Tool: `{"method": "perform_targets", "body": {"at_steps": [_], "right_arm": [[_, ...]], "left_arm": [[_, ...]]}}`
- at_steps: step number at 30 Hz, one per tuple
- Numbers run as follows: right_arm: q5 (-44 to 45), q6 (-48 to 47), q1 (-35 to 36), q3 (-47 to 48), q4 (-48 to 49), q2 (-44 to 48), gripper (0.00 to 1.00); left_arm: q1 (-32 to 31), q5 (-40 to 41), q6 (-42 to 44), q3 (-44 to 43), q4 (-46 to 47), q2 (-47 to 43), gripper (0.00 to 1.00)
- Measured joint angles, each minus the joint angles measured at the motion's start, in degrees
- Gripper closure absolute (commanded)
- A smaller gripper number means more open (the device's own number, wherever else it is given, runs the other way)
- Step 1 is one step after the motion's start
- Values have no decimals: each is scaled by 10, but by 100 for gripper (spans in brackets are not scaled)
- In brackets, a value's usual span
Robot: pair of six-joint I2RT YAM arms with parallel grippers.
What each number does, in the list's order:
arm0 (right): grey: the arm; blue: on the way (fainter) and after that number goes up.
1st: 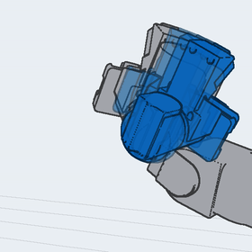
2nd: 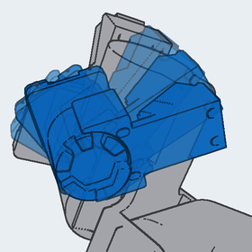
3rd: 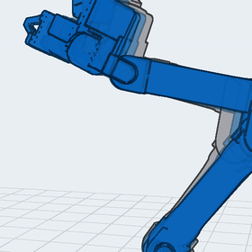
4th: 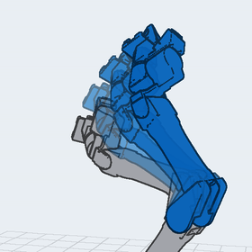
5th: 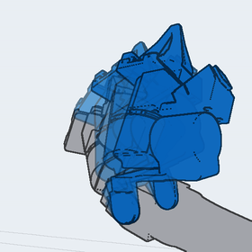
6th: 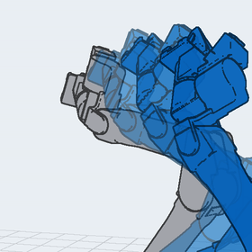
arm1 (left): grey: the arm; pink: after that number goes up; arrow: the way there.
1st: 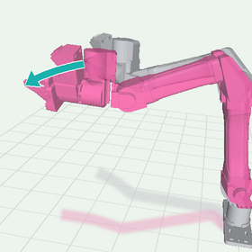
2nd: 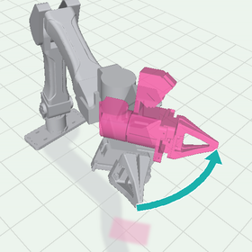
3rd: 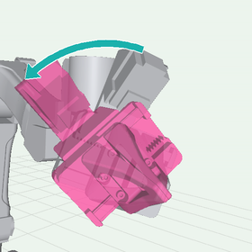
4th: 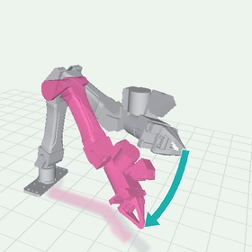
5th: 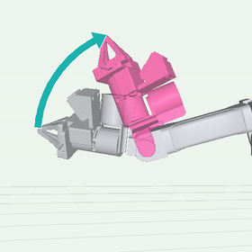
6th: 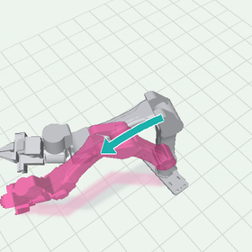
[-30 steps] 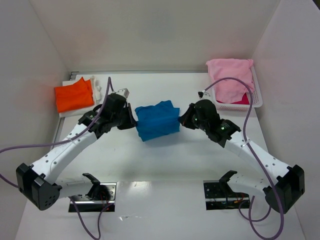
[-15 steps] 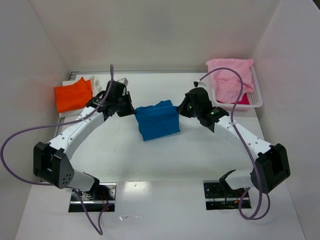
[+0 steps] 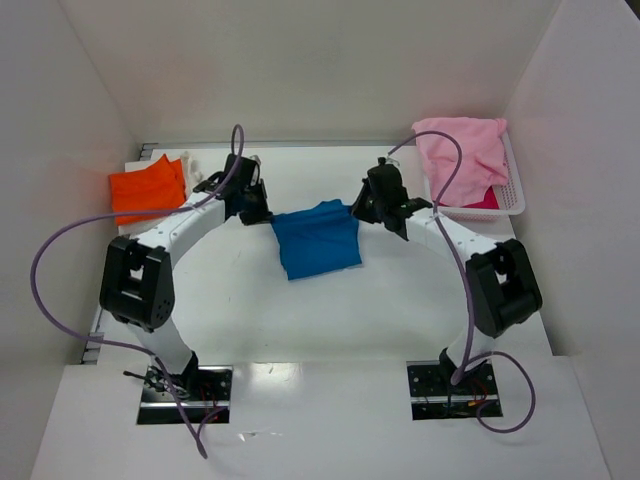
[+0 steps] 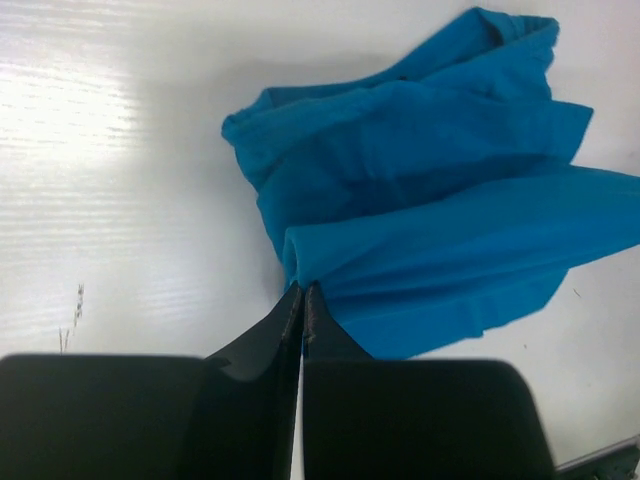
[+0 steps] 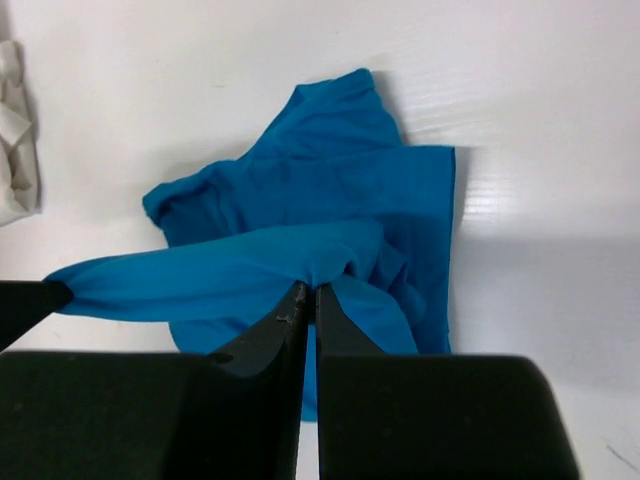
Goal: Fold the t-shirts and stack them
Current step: Fold the long partially folded tshirt into a neat square
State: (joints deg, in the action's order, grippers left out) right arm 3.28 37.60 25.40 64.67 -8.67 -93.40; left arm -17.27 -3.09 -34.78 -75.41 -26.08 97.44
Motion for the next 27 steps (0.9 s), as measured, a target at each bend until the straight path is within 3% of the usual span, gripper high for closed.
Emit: {"method": "perform_targets", "body": {"at_steps": [7,11,13,15,17,18,21,23,25,27], "right_arm": [[-9,-4,-14,45,27,-76,91],[-9,-14,-23,76,36,-113,80],[-2,-21,-32,93,38,-132,67],[7,-26,-42,105,40,-146,32],[16,-33,-50,110,45,-155,23],[20,-36,-53,111,47,-158,22],[23,-42,-56,111,49,-160,30],[20,-47,-56,109,52,-156,48],[13,-50,-56,99,62,-144,74],[6,-49,-56,77,76,-122,89]], "left_arm": [[22,-12,3,-52,17,74,100],[33,-15,8,-87,26,120,76],[40,-13,16,-95,29,139,51],[49,-12,21,-96,31,153,41],[62,-15,25,-96,34,162,29],[68,-17,29,-96,35,164,27],[84,-23,35,-96,39,163,25],[91,-27,39,-96,41,158,24],[93,-35,46,-89,45,143,24],[92,-49,47,-71,55,115,29]]}}
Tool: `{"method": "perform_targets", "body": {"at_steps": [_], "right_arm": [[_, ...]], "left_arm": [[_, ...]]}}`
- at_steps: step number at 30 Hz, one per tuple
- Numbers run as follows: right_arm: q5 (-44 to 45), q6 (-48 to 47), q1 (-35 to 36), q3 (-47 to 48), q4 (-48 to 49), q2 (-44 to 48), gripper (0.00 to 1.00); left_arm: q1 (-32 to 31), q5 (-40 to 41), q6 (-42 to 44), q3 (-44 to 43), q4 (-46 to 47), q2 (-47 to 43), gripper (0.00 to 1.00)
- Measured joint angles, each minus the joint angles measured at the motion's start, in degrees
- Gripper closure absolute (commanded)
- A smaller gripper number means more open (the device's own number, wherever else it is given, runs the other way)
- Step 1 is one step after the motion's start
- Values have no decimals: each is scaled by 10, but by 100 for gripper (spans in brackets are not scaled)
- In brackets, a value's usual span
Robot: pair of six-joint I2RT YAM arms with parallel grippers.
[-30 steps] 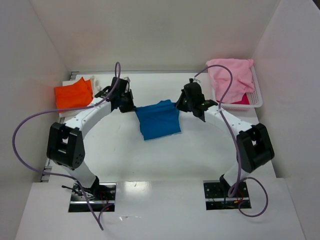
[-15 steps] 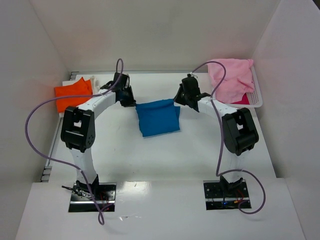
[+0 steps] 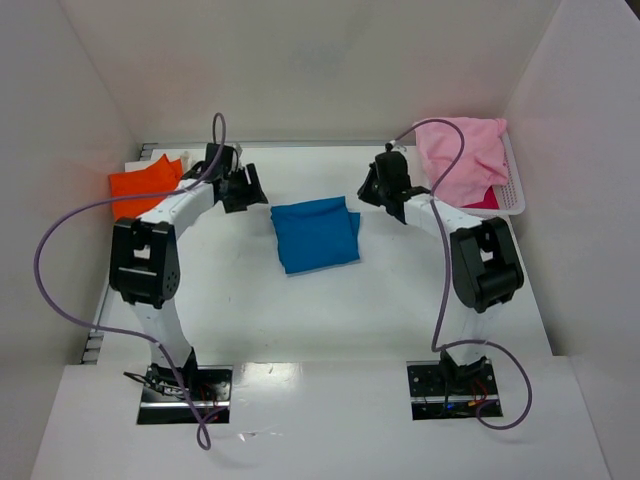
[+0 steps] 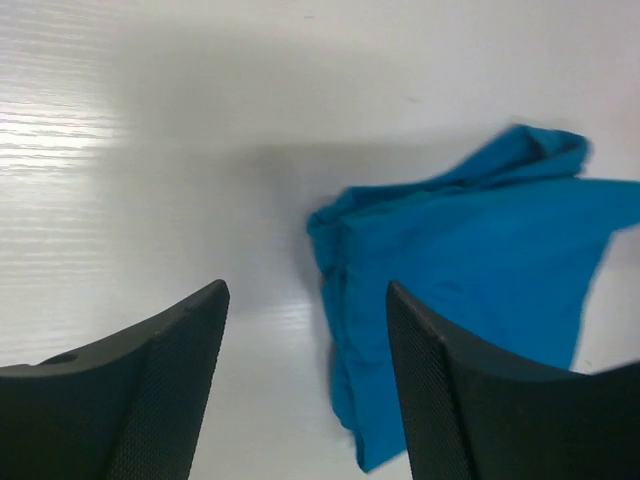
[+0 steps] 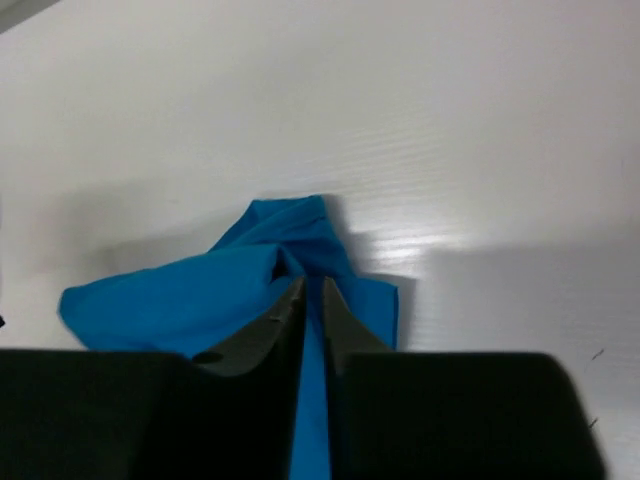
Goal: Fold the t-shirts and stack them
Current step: Fold the long partially folded tshirt into a neat square
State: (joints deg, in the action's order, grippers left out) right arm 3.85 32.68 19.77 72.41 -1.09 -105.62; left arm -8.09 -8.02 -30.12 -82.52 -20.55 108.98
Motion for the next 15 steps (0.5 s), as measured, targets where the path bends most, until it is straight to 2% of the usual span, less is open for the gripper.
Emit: {"method": "perform_targets", "body": {"at_steps": [1,2,3,4,7,15], "right_arm": [[-4,1,0,-12,4,14,95],[-11,1,0,-23,7,26,100],[-19,2,0,-30,11,37,100],[-31,3,0,-35,15,45,100],[-71,8,0,-50,36,62,100],[-163,23,4,-55,63,45,100]], "left_arm": [[-1,-8,0,10,5,-16,35],[-1,-19,0,19,12,-31,46],[-1,-29,-1,25,18,-43,66],[-3,-39,-2,28,25,-52,77],[-14,-52,-5,31,46,-59,99],[-38,-29,-49,54,72,-31,100]]}}
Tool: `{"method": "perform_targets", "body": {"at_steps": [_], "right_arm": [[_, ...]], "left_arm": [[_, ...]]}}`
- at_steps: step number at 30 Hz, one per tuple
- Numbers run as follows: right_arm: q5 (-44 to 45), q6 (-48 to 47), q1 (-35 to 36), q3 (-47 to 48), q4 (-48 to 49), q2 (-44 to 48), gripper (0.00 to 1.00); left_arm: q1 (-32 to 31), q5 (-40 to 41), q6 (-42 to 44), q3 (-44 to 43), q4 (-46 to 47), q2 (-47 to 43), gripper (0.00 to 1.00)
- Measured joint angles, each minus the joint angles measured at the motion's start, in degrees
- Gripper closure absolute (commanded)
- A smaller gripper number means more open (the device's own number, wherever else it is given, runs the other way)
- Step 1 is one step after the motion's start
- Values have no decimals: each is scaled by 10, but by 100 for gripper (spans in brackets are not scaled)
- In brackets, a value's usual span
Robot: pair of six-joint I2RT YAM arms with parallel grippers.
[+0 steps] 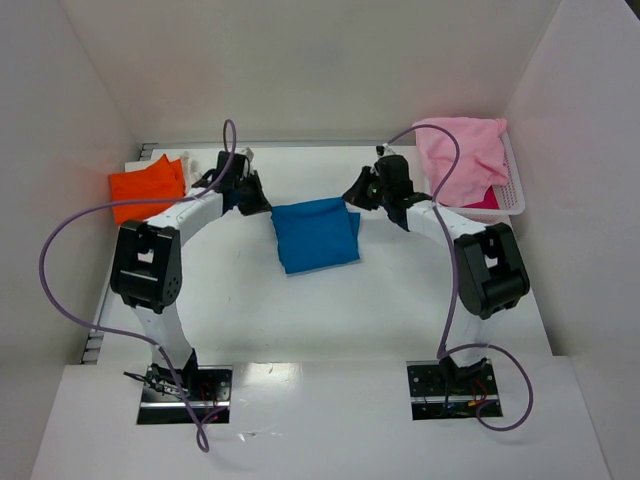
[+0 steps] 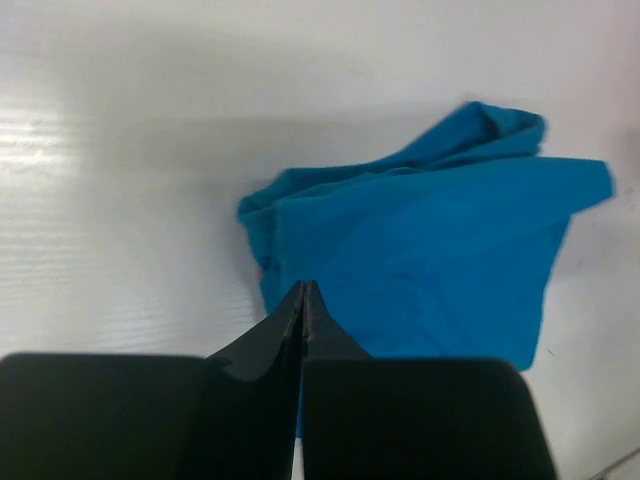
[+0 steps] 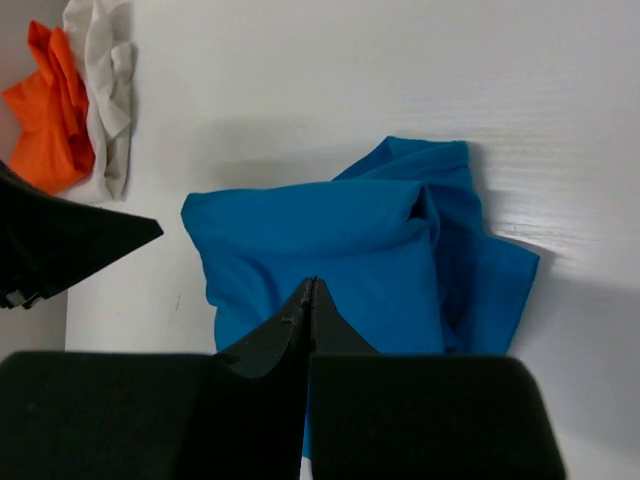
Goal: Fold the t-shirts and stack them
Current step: Fold the long partially folded tshirt into a neat square
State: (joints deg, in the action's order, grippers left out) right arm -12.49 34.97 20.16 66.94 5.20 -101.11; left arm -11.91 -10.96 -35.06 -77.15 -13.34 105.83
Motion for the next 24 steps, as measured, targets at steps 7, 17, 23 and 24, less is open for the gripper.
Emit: {"method": "perform_targets", "body": {"at_steps": [7,17,23,24], "right_arm": [[-39,6,19,23,13,-82,100],[-21,7,25,53,12,-153,100],[-15,8,13,63,13,-156,100],[-15,8,10,63,13,-156,100]], "left_arm": [[5,42,-31,18,7,37,100],[7,39,-31,-35,13,112,100],[7,38,-31,-56,17,126,100],[7,37,-31,-61,17,129,100]]}}
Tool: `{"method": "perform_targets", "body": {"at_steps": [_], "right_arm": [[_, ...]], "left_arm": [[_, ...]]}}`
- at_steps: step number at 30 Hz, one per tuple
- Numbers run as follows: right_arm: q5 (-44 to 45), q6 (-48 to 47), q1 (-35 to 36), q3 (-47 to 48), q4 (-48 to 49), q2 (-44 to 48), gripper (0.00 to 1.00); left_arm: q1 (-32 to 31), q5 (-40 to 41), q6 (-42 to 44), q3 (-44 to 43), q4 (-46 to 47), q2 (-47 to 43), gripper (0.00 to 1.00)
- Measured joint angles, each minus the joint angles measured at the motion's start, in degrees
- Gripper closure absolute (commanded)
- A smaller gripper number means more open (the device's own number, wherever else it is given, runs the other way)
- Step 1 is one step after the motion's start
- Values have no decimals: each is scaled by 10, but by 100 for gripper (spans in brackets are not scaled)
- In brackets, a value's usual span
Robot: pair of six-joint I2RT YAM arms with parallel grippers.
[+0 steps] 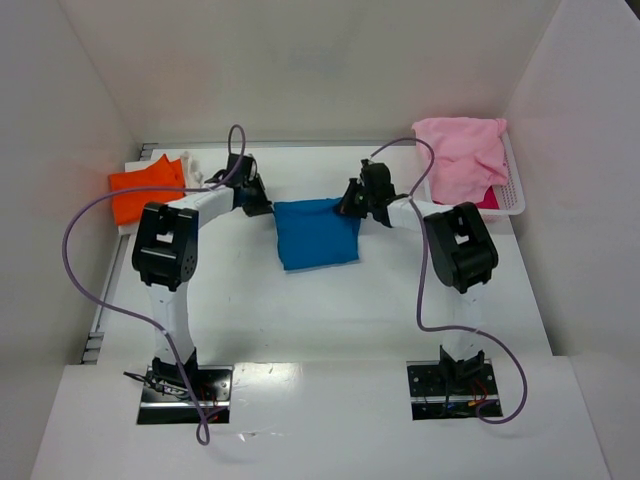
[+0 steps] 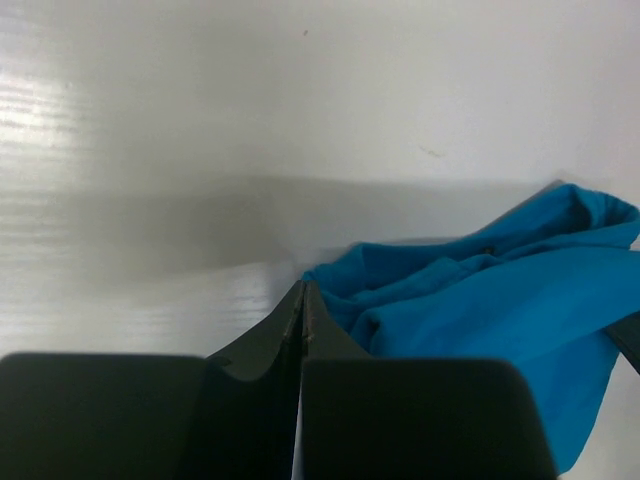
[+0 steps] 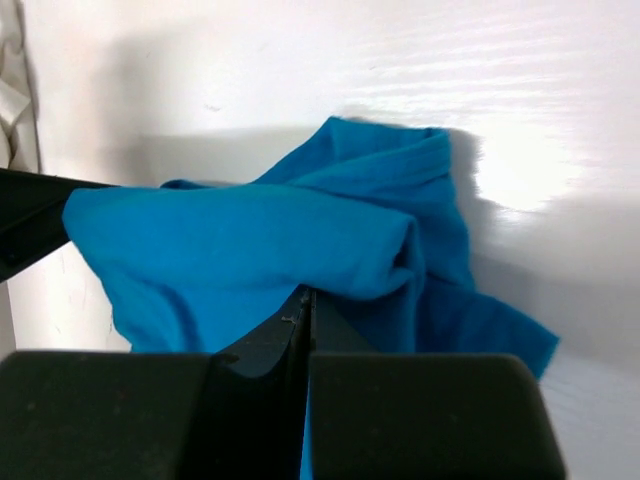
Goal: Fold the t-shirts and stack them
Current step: Fold the long partially folded tshirt into a neat square
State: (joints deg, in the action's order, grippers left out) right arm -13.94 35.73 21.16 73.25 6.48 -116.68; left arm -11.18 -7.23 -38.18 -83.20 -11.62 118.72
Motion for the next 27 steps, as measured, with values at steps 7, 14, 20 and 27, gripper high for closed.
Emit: {"method": "perform_targets", "body": {"at_steps": [7,14,20,27], "right_arm": [[6,0,-9,12,4,-16,100],[14,2,-9,64,4,-74,100],[32,1,-12,81,3,-82,100],[65,-17,-24,89,-16,-68,100]], "left_arm": [[0,-1,0,-28,1,16,91],[1,-4,8,-89,-25,57,82],[15,10,27,-125,-66,61,75],[36,38,38,-104,-84,37,66]]}}
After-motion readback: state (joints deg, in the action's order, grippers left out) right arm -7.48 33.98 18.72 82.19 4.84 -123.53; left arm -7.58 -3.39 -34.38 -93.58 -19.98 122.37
